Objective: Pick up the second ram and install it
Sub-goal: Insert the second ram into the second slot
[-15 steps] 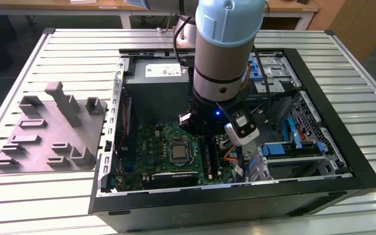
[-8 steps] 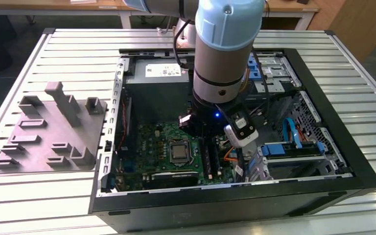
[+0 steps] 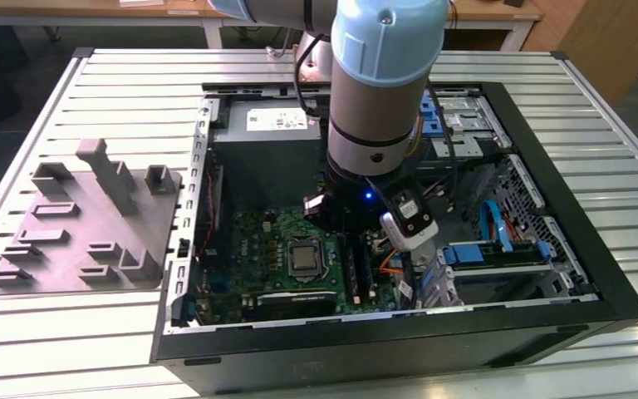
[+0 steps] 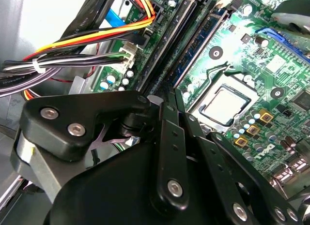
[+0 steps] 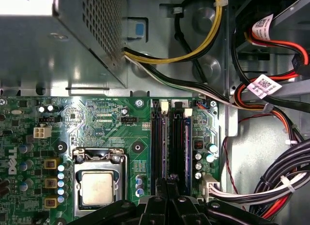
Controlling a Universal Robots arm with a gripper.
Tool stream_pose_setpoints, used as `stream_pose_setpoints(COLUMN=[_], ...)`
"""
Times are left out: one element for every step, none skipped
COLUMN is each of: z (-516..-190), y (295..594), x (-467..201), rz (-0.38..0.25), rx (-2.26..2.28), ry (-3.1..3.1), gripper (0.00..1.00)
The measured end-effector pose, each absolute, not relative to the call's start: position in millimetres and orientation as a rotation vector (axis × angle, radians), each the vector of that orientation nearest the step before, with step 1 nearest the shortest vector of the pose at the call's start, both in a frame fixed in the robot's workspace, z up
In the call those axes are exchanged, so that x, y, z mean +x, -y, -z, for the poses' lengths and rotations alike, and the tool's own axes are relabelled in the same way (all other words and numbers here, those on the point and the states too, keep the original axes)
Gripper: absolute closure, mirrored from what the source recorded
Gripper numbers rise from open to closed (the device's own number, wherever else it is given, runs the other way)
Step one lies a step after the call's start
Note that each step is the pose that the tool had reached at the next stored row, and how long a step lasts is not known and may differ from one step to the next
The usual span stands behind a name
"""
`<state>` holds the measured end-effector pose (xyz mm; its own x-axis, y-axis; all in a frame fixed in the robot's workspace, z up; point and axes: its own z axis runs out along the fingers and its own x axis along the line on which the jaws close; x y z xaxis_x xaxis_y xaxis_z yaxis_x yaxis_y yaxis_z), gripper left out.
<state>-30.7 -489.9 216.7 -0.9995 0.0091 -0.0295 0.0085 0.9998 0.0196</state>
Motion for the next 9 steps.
stream_pose_setpoints(z=[-216.7,-216.7,-216.7,-216.7,-216.5,-215.7,-215.1,-215.0,-214.8], y=[489.9,489.9,489.9,489.9,489.9,489.8,489.8,489.9,489.9], x=[-30.7,-30.7,-30.7,-30.7,-30.7,-30.7,-30.7,-30.7,-30.7], rz=[-0.03,-0.03,-0.03,-0.03,-0.03,-0.031,-0.031,-0.03,-0.03], rx=[0.014,0.014,0.014,0.014,0.014,0.014,0.014,0.014,0.014], ry=[-3.112,-3.112,-3.112,-3.112,-3.112,-3.112,-3.112,-3.112,-3.112], gripper=[0.89,0.89,0.89,0.89,0.89,0.89,0.89,0.89,0.89])
